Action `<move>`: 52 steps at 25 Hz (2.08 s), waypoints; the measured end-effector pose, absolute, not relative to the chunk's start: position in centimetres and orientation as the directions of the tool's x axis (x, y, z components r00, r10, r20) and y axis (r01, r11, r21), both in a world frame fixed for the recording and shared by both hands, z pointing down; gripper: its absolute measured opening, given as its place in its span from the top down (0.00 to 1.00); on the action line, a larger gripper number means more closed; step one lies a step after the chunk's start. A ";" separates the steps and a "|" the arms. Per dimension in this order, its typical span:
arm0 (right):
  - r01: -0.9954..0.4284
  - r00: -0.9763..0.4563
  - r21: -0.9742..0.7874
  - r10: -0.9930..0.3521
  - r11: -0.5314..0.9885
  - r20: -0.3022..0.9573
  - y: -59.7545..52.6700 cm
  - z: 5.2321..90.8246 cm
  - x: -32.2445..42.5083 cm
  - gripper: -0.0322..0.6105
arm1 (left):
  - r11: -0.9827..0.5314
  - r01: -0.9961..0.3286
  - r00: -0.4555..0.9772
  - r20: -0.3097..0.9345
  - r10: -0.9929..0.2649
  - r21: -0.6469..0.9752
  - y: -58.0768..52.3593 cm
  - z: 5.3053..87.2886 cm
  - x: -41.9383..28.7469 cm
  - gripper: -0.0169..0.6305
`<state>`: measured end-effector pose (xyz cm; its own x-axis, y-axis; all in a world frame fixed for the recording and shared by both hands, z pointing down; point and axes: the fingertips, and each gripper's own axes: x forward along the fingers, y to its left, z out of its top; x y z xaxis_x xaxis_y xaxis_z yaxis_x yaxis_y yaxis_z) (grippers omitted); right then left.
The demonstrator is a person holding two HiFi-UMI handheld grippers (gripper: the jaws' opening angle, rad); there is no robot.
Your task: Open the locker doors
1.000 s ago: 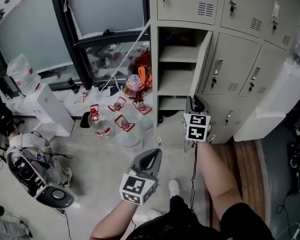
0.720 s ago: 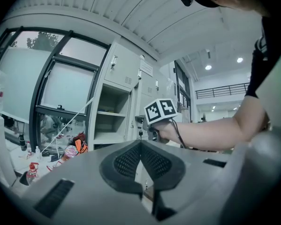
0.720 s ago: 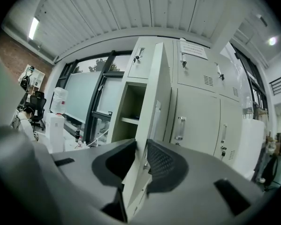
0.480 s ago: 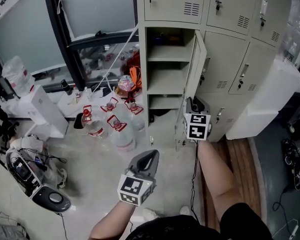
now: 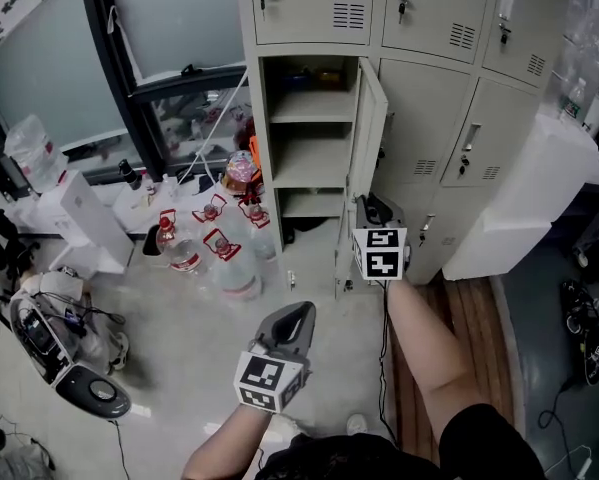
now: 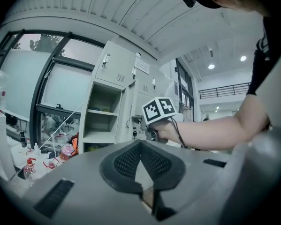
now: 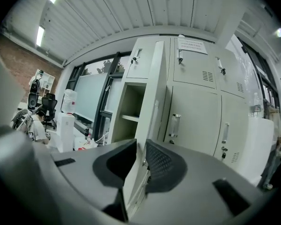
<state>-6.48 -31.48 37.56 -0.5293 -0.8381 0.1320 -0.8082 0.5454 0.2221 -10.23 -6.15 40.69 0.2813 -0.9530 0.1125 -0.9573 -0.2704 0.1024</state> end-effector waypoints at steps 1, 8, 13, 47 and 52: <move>-0.801 -0.541 0.222 -0.831 0.556 0.130 -31.4 37.6 -6.2 0.85 | -0.265 -0.959 0.276 0.113 -0.955 0.101 -6.2 40.7 -9.8 0.97; -0.737 -0.647 0.172 -0.756 0.653 0.099 -28.9 37.2 -4.2 0.95 | -0.238 -0.966 0.249 0.114 -0.962 0.100 -6.8 40.7 -6.2 0.97; -0.691 -0.710 0.104 -0.699 0.715 0.087 -26.3 36.7 -1.9 0.95 | -0.228 -0.969 0.238 0.111 -0.965 0.099 -7.3 40.5 -3.6 0.97; -0.512 -0.847 0.049 -0.514 0.857 0.138 -15.8 39.4 6.3 0.95 | -0.117 -0.987 0.128 0.096 -0.987 0.108 -6.8 39.8 1.7 0.97; -0.507 -0.850 0.047 -0.508 0.861 0.140 -15.6 39.7 6.2 0.95 | -0.124 -0.984 0.136 0.090 -0.987 0.128 -6.9 40.1 1.7 0.97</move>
